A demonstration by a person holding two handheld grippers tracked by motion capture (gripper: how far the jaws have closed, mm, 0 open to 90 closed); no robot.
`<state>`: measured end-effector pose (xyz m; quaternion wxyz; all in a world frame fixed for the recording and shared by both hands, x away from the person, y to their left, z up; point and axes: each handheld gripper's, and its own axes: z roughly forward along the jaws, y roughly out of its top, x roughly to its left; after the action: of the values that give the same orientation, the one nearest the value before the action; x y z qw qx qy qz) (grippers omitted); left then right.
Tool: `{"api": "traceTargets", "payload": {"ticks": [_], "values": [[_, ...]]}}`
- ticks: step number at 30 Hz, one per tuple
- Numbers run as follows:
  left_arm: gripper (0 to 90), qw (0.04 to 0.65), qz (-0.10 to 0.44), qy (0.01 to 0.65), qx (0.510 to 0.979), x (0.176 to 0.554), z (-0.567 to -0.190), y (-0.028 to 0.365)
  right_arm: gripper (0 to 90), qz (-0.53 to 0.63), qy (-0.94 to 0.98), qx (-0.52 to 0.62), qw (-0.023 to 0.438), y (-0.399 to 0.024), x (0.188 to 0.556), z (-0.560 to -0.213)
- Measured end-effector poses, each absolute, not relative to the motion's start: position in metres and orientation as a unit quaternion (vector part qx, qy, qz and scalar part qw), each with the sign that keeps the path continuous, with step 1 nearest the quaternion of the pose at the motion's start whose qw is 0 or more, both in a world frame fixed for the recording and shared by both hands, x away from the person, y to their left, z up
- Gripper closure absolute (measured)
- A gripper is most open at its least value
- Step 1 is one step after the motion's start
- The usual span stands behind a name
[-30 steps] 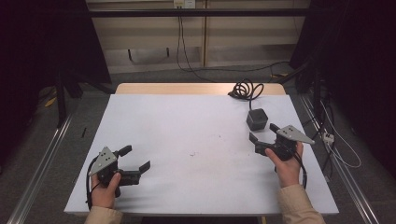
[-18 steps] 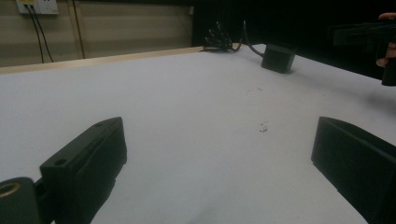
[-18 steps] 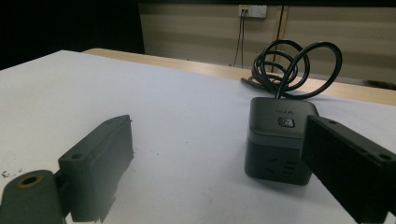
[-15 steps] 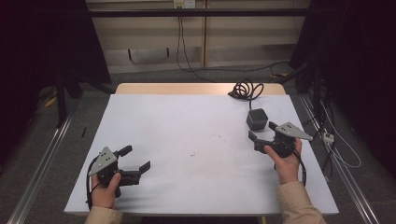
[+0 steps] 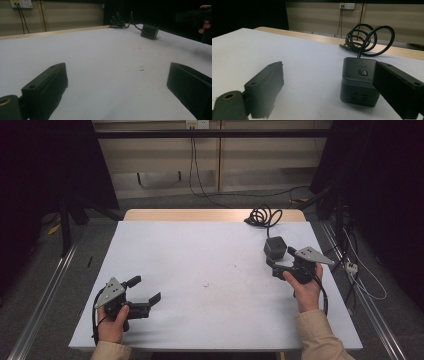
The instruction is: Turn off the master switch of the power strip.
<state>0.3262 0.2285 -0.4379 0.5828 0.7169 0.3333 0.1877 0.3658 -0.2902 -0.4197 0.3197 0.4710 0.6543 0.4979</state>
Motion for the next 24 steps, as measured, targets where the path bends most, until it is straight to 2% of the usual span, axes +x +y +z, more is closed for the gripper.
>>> {"api": "traceTargets", "payload": {"ticks": [24], "values": [[3.1,0.584,0.19,0.334,0.715,0.326,-0.438,0.228,10.1,0.499,0.655,0.473,0.314,-0.291,0.377,-0.42]]}}
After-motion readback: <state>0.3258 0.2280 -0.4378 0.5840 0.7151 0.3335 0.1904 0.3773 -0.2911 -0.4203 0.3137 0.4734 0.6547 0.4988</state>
